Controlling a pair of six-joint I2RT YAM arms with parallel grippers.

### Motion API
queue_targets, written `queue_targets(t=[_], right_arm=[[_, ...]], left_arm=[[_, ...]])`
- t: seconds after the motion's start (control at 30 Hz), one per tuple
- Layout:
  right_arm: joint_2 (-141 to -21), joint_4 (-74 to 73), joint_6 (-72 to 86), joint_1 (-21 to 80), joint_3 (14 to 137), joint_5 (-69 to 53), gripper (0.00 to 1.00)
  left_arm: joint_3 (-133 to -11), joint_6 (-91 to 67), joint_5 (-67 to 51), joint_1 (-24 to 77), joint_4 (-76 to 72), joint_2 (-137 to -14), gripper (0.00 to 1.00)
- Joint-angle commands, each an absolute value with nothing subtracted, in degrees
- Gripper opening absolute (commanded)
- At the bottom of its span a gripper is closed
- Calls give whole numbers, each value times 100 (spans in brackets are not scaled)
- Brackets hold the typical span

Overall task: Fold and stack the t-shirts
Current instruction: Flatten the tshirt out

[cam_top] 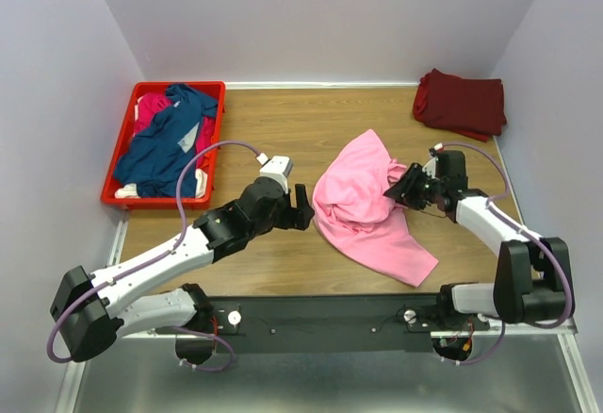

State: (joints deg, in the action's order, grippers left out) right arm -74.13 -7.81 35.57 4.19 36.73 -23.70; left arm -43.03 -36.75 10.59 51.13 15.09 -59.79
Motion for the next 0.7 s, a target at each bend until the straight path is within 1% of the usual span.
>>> queue_targets(t=[0.0,0.07,0.13,0.17,0.2,0.23,0.27,0.37,0.43,0.53,0.67], right_arm=[[-7778,-967,3376,448,3709,-2461,42],[-7892,-958,3296,457,3709,-2426,37],[-7919,-949,3278,448,3735,-2443,30],[-7902,-958,3270,457,3779,-2478,23],[-7867,-958,3270,448,3805,-2496,17],[-7849,-967,3278,448,3840,-2505,4],[-7814,-975,3313,448,3937,-2540,1],[-7524,-993,3392,448,4200,-2444,1],[-7279,-1046,3419,457,4620,-2251,1],[-7155,-1265,3340,448,5289,-1785,1],[-7058,-1441,3287,448,5660,-1547,1]], left_arm=[[-4228,-3779,1002,5168,1468,-6020,84],[-4201,-3771,941,5194,1441,-6064,85],[-4184,-3762,888,5221,1406,-6117,86],[-4184,-3762,835,5282,1354,-6213,86],[-4166,-3762,818,5317,1267,-6344,87],[-4175,-3770,791,5361,1222,-6433,87],[-4166,-3805,774,5448,1178,-6521,88],[-4280,-3893,765,5589,1020,-6950,88],[-4394,-3972,826,5791,958,-7310,88],[-4649,-4148,967,6003,870,-7811,88],[-5018,-4271,993,6064,888,-8489,86]])
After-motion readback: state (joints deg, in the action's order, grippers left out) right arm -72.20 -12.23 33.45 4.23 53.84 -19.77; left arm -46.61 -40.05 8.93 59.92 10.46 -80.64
